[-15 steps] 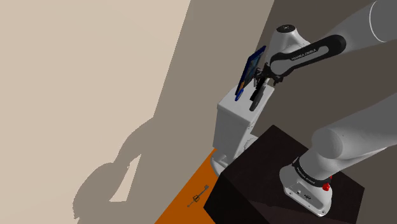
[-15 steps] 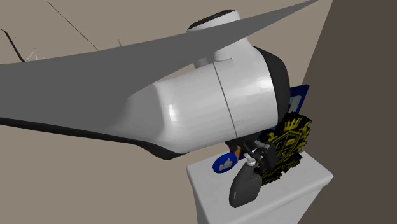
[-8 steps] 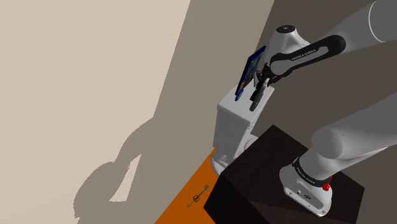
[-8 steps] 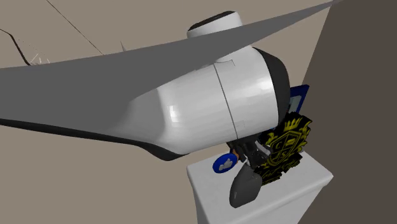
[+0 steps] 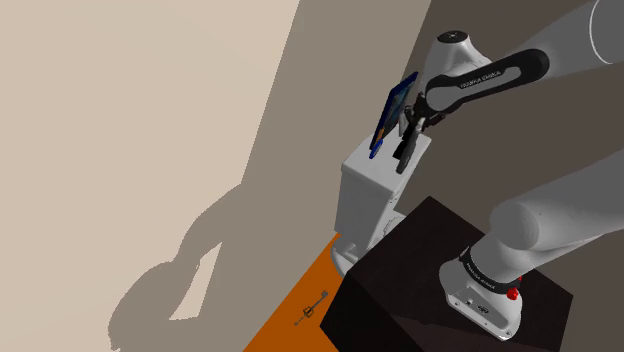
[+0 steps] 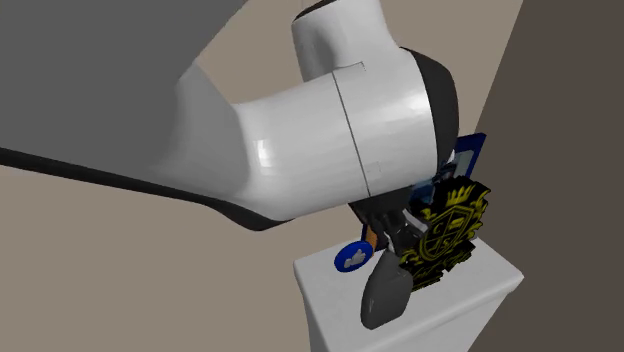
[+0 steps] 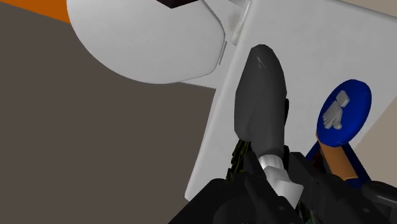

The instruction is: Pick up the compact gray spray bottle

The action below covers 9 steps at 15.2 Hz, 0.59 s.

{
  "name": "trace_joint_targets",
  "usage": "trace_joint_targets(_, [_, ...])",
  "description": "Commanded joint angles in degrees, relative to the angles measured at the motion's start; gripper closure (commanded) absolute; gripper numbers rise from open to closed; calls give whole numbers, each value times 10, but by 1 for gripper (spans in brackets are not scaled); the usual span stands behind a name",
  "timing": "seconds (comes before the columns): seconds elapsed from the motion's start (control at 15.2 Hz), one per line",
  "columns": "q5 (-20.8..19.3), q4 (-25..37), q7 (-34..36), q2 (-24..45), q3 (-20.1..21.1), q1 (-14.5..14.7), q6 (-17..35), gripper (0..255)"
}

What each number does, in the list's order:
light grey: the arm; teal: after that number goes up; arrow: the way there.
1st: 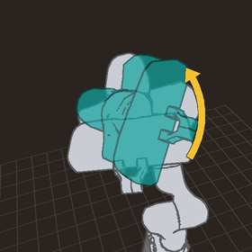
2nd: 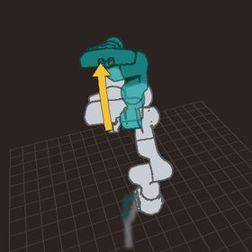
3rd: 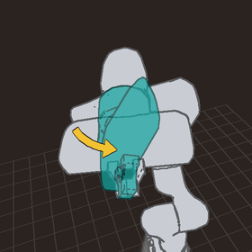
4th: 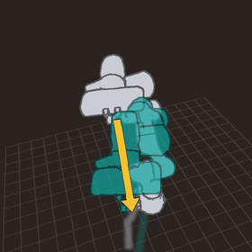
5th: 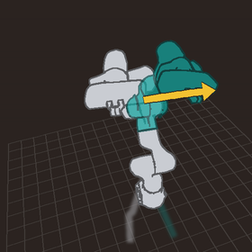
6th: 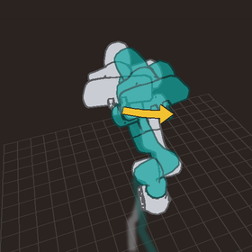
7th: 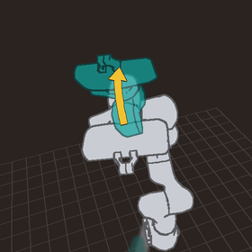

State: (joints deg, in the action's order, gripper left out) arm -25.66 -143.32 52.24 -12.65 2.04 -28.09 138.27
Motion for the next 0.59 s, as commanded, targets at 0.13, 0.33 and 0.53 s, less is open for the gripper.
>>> trace_joint_targets(0.13, [16, 11, -19, -24, -2, 4, -32, 255])
trace_joint_targets(0.33, [25, 22, -30, -36, -2, 8, -55, 255])
trace_joint_targets(0.53, [33, 35, -41, -48, -3, 10, -78, 255])
